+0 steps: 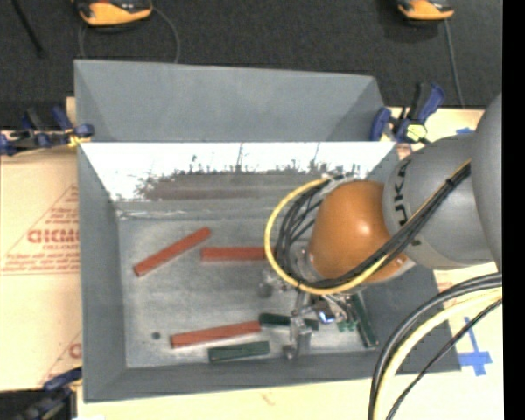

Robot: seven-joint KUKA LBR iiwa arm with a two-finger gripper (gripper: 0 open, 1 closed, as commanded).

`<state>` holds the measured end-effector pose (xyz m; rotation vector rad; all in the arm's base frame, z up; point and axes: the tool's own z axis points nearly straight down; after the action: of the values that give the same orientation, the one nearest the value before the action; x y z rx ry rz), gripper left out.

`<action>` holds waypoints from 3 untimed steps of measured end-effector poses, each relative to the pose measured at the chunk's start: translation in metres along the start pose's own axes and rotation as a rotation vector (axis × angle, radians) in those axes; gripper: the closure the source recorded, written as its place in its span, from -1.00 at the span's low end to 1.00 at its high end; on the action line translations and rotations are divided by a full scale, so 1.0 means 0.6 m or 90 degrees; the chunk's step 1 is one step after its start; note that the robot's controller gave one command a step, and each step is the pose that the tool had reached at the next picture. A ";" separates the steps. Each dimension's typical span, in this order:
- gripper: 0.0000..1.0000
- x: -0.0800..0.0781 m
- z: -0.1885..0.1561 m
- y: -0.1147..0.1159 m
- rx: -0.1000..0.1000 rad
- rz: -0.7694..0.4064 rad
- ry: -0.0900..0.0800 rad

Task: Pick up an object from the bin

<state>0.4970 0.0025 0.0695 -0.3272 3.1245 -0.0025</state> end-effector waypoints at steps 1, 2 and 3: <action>1.00 -0.001 -0.002 0.001 0.000 0.002 -0.001; 1.00 0.004 -0.269 -0.068 0.002 -0.036 -0.007; -1.00 0.006 -0.261 -0.064 -0.001 -0.036 -0.003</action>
Offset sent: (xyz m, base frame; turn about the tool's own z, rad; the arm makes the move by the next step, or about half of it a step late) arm 0.0000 0.0000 0.0000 0.0000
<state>0.5013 -0.0355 0.2264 -0.4139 3.1101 0.0011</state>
